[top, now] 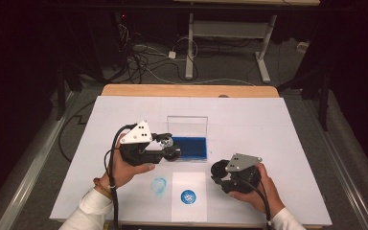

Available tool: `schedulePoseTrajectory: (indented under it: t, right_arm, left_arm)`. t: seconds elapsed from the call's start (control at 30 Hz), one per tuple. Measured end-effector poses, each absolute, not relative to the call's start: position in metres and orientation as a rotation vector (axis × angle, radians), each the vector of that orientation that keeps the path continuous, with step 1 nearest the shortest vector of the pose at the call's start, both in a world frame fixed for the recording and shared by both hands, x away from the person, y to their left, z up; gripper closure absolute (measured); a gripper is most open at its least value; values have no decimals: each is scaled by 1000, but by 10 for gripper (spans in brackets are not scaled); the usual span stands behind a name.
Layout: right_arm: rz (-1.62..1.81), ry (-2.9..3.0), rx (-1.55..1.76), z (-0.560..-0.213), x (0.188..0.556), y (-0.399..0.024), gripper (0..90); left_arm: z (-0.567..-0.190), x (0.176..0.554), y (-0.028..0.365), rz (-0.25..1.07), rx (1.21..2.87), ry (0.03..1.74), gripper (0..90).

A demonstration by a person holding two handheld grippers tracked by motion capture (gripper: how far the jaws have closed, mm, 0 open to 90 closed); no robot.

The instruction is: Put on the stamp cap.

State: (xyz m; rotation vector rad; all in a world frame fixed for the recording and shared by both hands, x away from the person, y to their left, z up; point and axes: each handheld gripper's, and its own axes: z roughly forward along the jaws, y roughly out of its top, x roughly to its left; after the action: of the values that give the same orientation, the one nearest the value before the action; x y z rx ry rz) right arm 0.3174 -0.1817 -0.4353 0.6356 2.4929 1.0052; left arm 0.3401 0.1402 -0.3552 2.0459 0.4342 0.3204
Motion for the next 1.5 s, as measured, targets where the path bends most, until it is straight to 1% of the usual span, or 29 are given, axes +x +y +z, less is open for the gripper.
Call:
schedulePoseTrajectory:
  t: [0.1,0.83,1.5]
  right_arm:
    - [1011,2497,624,-435,318,-177,387]
    - [1091,2483,581,-423,325,-154,387]
    - [1103,2525,526,-430,328,-127,387]
  left_arm:
    - [-354,339,138,351,2055,434,541]
    - [-353,338,123,330,2039,411,541]
    - [-368,338,106,266,2051,391,541]
